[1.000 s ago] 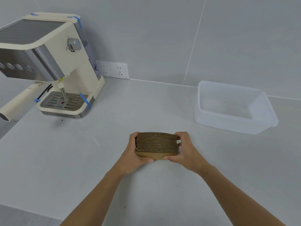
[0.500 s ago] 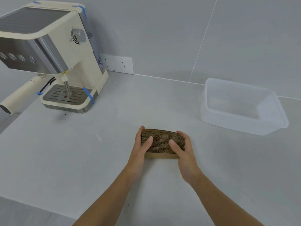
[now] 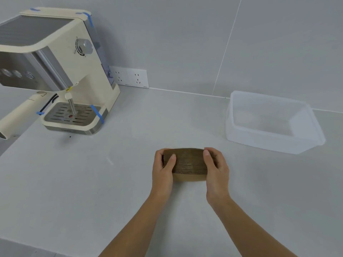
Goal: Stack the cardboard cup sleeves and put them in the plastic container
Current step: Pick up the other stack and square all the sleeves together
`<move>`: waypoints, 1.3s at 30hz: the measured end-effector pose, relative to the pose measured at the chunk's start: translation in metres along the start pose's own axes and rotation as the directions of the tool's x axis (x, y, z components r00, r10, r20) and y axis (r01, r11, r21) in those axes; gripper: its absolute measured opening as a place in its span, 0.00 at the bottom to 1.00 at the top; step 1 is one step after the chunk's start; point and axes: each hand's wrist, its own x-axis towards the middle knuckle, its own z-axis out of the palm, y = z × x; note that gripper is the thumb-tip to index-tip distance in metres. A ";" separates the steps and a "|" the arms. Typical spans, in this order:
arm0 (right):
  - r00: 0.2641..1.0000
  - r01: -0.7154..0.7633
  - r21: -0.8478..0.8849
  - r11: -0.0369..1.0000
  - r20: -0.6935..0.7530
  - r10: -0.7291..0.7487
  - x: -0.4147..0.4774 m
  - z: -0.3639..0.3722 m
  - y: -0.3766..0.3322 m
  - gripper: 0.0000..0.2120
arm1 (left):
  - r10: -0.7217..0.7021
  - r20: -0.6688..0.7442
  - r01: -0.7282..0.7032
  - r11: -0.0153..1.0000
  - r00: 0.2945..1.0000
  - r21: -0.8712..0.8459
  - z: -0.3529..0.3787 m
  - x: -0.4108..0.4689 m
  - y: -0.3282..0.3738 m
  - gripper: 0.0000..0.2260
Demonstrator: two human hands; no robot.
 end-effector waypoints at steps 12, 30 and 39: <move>0.998 -0.056 -0.016 0.998 0.003 0.056 0.005 0.000 0.010 0.05 | -0.108 0.084 0.108 0.994 0.991 0.004 -0.005 0.001 -0.006 0.06; 0.993 -0.112 -0.096 0.989 -0.047 0.108 0.012 0.003 0.016 0.07 | -0.159 0.437 0.000 0.940 0.885 0.342 -0.032 0.011 -0.017 0.50; 0.993 -0.078 -0.202 0.976 0.068 0.093 0.015 -0.005 0.014 0.07 | -0.137 0.389 -0.070 0.878 0.911 0.473 -0.040 0.013 -0.024 0.37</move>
